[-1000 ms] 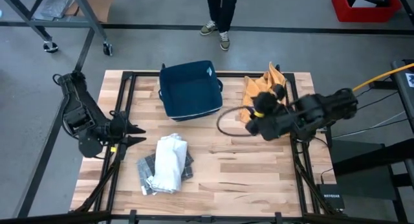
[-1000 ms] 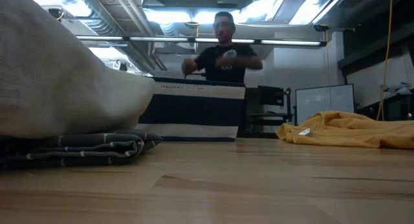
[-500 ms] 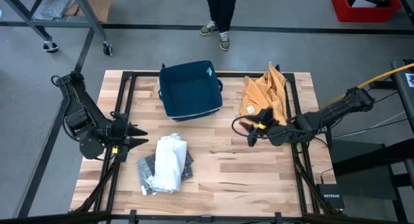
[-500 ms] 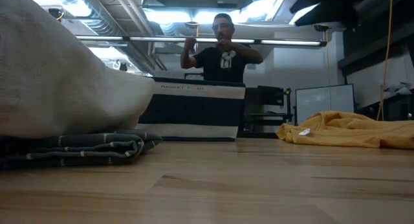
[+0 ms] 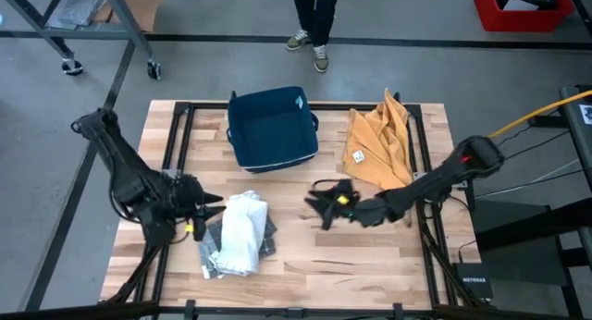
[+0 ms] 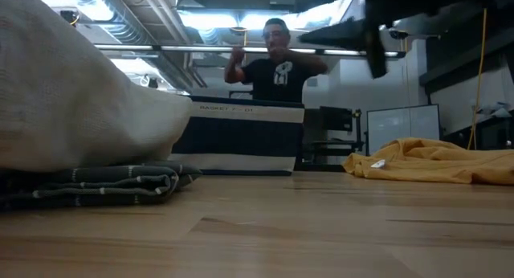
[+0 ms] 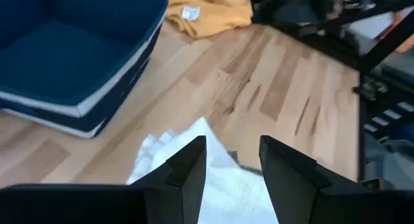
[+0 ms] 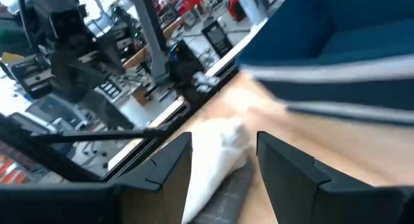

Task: Fold towel
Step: Stack the folded white patterned towel on top of the folded gray patterned towel

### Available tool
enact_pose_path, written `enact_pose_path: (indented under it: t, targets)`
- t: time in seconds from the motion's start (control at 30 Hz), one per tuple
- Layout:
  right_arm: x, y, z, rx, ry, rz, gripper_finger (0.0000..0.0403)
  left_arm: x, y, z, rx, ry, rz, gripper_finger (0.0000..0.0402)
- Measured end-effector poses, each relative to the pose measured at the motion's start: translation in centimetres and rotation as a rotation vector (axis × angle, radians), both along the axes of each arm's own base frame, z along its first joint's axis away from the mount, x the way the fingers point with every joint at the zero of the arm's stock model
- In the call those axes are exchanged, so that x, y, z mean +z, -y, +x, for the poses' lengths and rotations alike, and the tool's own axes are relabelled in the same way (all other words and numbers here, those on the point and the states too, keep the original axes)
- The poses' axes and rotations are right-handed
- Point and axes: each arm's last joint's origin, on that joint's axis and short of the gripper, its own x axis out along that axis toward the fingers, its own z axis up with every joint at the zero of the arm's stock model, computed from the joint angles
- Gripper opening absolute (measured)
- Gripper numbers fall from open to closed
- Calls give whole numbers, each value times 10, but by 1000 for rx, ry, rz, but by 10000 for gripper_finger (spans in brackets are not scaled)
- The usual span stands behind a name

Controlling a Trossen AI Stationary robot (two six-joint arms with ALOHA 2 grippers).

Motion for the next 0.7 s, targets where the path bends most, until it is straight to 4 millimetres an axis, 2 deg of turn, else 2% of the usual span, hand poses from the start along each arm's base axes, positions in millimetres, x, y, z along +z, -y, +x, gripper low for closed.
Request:
enact_pose_path:
  t: [0.27,0.4,0.53,0.7]
  targets:
    - [-23,-37,71,125,-32,116,177,-25,22,16,41,-84,-21,136]
    - [-36,-51,96,193,-117,109,177,-41,33,23,45,-151,-25,136]
    - [-46,-59,109,250,-220,98,177,-56,46,25,46,-191,-17,136]
    - [-54,-63,110,260,-300,184,177,-70,61,21,38,-252,-70,136]
